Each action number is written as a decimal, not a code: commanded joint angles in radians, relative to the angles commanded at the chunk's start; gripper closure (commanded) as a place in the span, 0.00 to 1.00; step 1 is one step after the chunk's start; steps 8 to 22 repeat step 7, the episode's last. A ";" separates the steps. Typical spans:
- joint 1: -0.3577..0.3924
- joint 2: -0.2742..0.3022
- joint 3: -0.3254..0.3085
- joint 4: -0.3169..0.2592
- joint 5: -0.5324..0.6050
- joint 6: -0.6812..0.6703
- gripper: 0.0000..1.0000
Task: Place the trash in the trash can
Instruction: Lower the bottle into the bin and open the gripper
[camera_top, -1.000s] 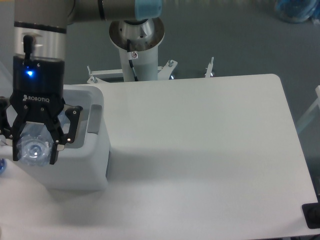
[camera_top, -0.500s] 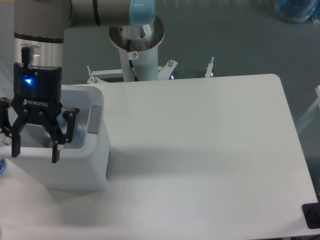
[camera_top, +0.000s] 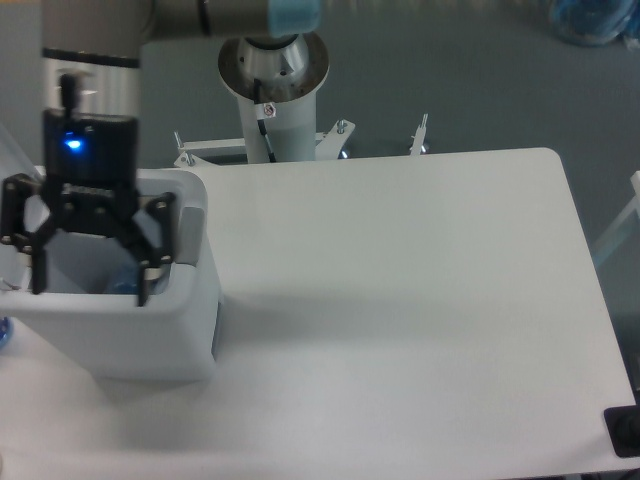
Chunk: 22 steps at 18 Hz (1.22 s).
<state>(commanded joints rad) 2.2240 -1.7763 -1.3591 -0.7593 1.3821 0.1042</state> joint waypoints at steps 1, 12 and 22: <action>0.028 -0.003 -0.001 0.000 0.002 0.023 0.00; 0.163 -0.005 -0.011 -0.005 0.000 0.169 0.00; 0.163 -0.005 -0.011 -0.005 0.000 0.169 0.00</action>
